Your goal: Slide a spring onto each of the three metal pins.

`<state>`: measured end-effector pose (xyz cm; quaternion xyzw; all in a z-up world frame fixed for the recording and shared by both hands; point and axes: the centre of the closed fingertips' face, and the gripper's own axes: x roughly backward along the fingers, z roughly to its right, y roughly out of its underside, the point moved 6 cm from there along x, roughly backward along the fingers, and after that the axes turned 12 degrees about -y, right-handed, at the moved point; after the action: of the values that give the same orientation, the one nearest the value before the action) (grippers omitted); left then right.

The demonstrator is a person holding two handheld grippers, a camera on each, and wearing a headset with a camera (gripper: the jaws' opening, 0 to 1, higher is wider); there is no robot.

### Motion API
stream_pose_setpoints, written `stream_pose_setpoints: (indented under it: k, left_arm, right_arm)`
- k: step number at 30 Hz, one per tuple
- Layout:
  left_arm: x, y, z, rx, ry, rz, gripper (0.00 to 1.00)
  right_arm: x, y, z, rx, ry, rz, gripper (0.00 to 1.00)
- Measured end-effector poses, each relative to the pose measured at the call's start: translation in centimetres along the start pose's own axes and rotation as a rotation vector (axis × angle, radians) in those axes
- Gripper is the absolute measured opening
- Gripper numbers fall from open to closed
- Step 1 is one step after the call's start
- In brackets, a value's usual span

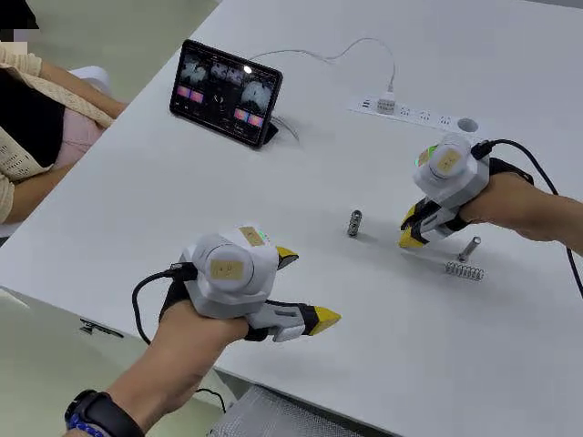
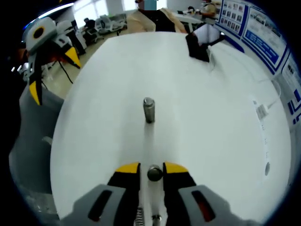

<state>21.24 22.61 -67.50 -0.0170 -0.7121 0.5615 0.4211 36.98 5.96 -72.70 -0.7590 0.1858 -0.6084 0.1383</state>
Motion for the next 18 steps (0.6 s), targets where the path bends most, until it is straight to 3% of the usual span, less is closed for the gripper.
stream_pose_setpoints:
  k: [14,18]
  left_arm:
    - [-0.1,-0.2,0.3,-0.007,0.009,-0.001,0.62]
    - [-0.4,-0.4,0.6,-0.012,0.013,0.0,0.63]
  right_arm:
    - [2.2,1.6,-0.5,-0.055,0.065,0.081,0.43]
    - [2.9,1.7,-0.7,-0.123,0.066,0.168,0.48]
